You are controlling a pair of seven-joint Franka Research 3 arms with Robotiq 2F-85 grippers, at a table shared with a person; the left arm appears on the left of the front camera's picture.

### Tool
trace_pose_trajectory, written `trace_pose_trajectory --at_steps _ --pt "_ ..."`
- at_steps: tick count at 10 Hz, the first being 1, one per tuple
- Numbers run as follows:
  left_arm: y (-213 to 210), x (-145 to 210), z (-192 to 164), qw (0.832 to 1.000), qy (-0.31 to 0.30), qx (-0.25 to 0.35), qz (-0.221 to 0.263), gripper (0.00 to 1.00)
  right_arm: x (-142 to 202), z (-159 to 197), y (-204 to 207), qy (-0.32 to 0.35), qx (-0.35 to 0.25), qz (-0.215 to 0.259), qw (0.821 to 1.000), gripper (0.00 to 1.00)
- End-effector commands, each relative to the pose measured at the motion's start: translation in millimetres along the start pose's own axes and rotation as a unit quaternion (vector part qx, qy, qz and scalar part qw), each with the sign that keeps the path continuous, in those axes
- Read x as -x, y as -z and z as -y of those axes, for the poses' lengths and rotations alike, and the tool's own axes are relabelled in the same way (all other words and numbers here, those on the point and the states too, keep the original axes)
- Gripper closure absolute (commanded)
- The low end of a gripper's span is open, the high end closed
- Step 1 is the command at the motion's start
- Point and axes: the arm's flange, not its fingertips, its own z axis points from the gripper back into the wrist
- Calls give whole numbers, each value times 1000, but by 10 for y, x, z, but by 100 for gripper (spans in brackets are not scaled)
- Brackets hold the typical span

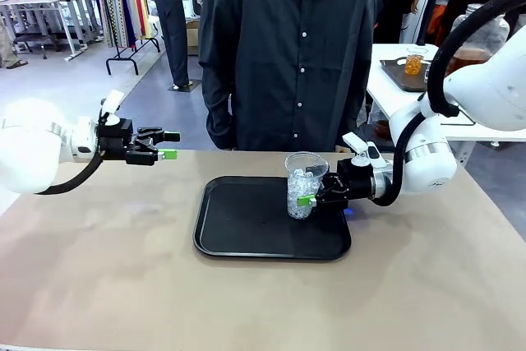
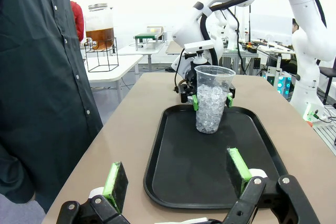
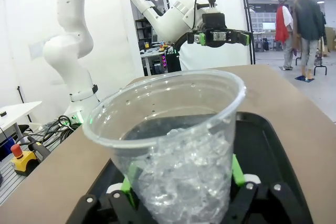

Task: Pour the drink into the iced cup.
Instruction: Pick up the iced cup indicated by the human and present it to them.

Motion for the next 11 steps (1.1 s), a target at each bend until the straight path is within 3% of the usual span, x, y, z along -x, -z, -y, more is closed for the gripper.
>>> trace_pose_trajectory --at_steps 1,5,11 --pt "0 -18 -15 1000 2 -1 0 0 -45 37 9 11 -9 6 1000 18" --pt "0 -18 -15 1000 2 -1 0 0 -780 48 -130 73 -37 14 997 18" --pt "0 -18 -15 1000 2 -1 0 0 -1849 121 -16 -20 -46 -5 999 18"
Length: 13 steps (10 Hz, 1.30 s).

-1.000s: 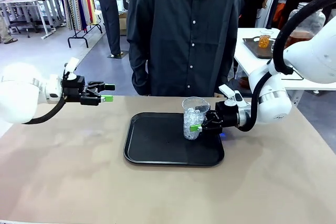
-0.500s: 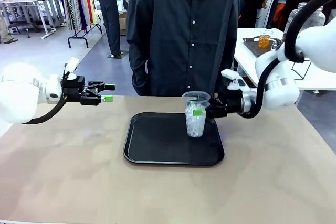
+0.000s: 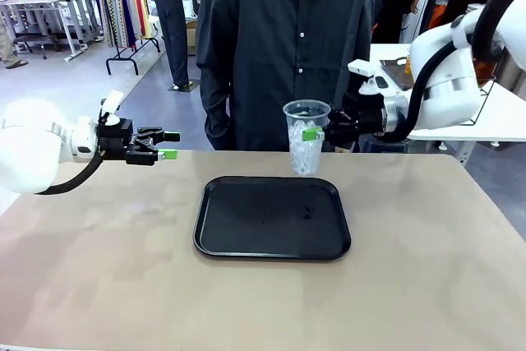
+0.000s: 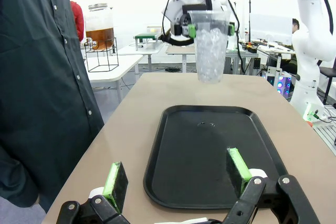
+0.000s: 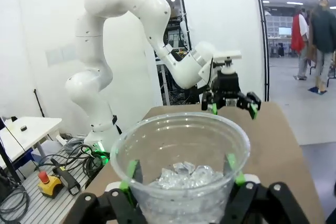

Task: Pour the drink into the iced cup.
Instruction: Pick up the iced cup indicated by the human and present it to them, then open the gripper to release the iced cup you were holding.

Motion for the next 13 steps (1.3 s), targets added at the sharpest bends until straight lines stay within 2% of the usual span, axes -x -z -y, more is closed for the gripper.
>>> trace_pose_trajectory --at_steps 1,5,6,7,13 --pt "0 -17 -15 1000 2 -1 0 0 -293 95 29 -21 -10 8 1000 18" --pt "0 -17 -15 1000 2 -1 0 0 -535 373 -28 -12 3 35 999 18" --pt "0 -17 -15 1000 2 -1 0 0 -496 353 -33 1 -10 30 1000 18" --pt "0 -17 -15 1000 2 -1 0 0 -433 257 -24 -30 3 13 999 18" --pt "0 -17 -15 1000 2 -1 0 0 -433 257 -24 -30 3 13 999 18"
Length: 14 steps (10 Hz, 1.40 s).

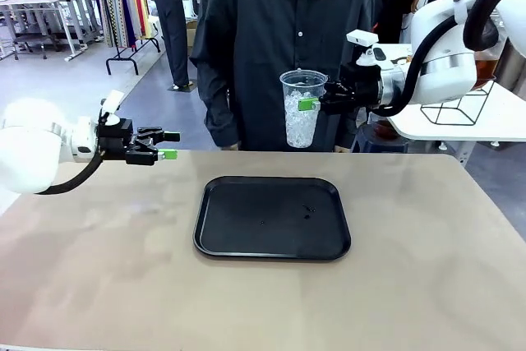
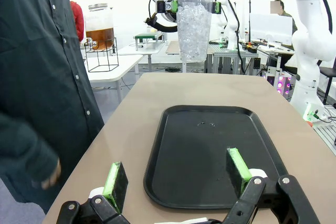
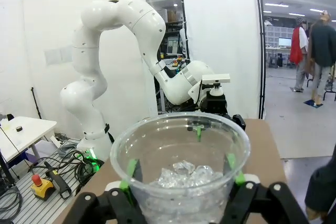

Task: Pour the drink into the iced cup.
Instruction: Open the gripper to release the iced cup you were holding.

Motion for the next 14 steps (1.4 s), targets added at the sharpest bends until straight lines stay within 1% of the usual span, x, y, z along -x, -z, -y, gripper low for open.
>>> trace_pose_trajectory --at_steps 1,14 --pt "0 -16 -14 1000 2 -1 0 0 -52 -33 13 -10 3 0 1000 18" --pt "0 -16 -14 1000 2 -1 0 0 -52 -33 13 -10 3 0 1000 18"
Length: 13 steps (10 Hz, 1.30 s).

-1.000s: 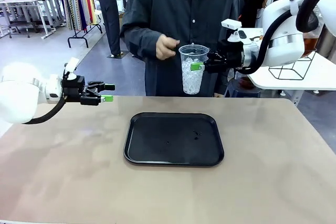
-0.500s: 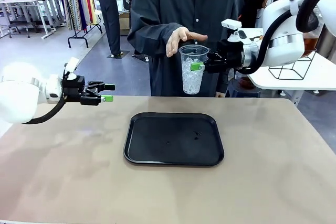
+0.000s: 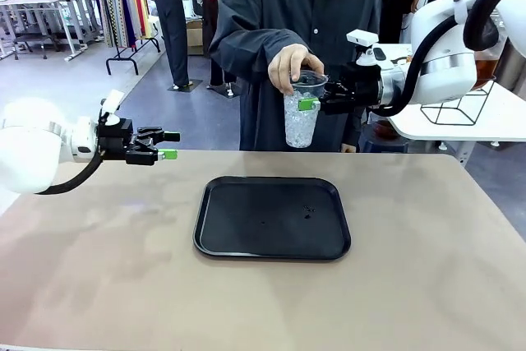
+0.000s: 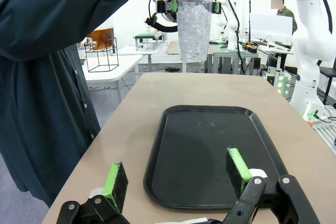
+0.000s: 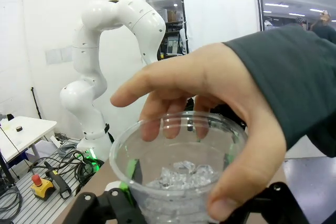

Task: Pour the drink into the iced cup.
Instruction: Open the gripper to release the iced cup you were holding.

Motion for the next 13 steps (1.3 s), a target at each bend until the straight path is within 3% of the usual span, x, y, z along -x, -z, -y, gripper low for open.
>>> trace_pose_trajectory --at_steps 1,13 --pt "0 -16 -14 1000 2 -1 0 0 -50 -33 12 -9 3 0 1000 18" --pt "0 -16 -14 1000 2 -1 0 0 -50 -33 12 -9 3 0 1000 18"
